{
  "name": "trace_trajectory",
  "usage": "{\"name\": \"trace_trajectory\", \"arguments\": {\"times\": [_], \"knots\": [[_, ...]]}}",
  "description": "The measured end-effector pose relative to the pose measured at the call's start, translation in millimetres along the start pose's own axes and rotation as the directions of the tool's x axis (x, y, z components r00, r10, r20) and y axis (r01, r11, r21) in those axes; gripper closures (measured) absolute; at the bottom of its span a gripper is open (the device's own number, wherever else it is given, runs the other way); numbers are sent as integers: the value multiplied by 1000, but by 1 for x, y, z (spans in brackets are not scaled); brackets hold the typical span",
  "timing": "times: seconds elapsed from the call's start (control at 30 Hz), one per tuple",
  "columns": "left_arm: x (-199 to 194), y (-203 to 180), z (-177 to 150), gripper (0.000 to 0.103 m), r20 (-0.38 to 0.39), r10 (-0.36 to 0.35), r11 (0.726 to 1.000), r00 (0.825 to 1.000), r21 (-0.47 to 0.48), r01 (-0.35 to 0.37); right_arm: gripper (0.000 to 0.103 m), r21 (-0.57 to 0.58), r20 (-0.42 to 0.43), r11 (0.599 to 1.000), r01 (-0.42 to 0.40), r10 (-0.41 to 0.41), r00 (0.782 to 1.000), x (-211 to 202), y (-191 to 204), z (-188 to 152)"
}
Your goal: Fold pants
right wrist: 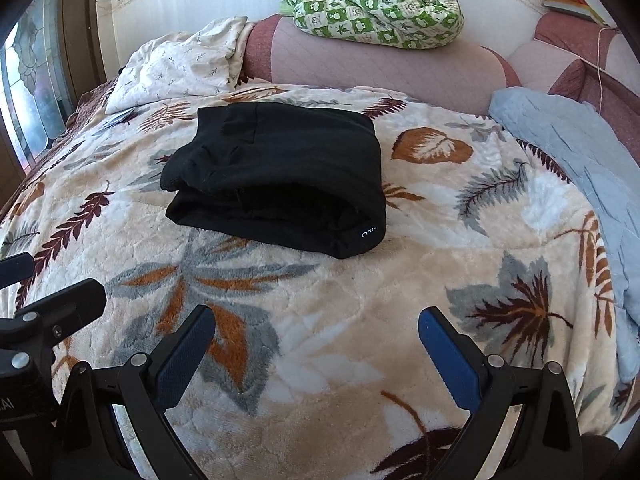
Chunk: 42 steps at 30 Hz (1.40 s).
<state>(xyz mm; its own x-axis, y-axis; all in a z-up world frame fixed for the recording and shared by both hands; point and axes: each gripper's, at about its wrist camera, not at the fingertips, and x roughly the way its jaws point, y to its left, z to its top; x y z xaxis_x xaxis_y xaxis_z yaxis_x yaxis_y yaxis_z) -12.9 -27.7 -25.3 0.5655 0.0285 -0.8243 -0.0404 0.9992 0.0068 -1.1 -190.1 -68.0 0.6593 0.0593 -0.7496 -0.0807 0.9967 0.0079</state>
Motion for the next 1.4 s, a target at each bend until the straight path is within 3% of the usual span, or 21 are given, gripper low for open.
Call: {"name": "trace_trajectory", "arguments": {"times": [0.23, 1.4], "knots": [[2, 3, -1, 0, -6, -6, 1000, 1000, -15, 6, 0, 35, -10, 999, 21, -20, 1000, 3, -9, 0], [9, 9, -2, 0, -33, -23, 999, 999, -36, 22, 0, -22, -9, 1000, 17, -17, 1000, 4, 4, 2]]}}
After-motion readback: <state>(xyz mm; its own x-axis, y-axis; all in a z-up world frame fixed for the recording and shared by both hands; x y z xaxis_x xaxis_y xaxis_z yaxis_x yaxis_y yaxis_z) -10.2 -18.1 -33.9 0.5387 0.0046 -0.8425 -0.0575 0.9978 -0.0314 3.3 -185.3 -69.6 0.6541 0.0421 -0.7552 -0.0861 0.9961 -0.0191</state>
